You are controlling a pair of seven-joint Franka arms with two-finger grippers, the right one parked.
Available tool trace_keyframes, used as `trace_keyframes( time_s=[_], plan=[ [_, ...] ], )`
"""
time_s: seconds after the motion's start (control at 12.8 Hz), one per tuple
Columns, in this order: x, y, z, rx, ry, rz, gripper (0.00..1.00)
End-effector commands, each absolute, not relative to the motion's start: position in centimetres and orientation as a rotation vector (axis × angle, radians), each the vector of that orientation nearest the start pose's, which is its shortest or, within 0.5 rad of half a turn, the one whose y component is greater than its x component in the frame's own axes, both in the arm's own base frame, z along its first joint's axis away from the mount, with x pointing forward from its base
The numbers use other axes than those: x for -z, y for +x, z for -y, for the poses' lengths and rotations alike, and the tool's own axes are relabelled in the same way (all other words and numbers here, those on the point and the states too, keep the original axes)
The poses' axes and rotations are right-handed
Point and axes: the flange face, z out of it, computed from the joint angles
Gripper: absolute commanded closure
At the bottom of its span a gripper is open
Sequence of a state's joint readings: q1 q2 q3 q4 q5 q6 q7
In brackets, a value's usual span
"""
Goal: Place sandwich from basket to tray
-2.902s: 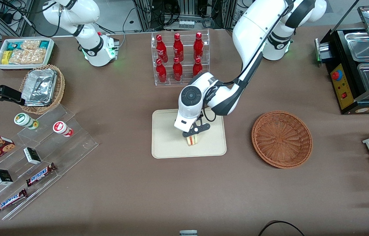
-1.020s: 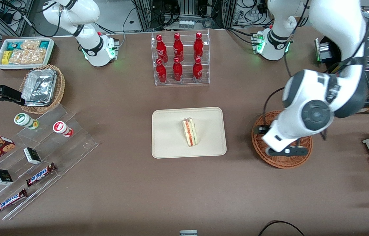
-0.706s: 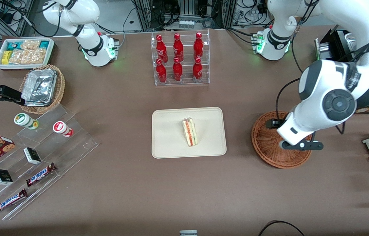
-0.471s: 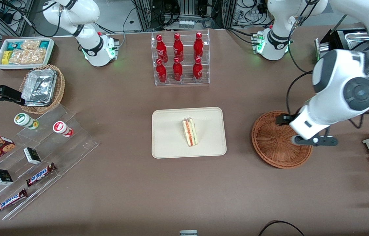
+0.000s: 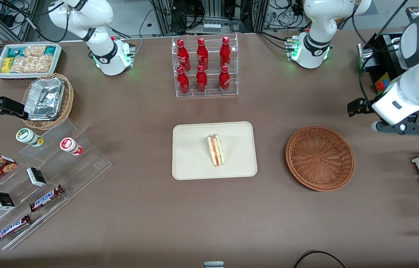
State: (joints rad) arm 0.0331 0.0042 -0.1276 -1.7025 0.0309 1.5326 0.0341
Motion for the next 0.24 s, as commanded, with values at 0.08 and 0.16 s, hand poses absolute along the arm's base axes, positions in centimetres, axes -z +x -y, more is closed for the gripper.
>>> trace_keyframes(
  time_s=[0.08, 0.16],
  plan=[
    [-60.05, 52.66, 4.42, -0.233, -3.11, -0.221, 0.0],
    [-60.22, 52.57, 4.52, -0.229, -3.126, -0.225, 0.0]
  ],
)
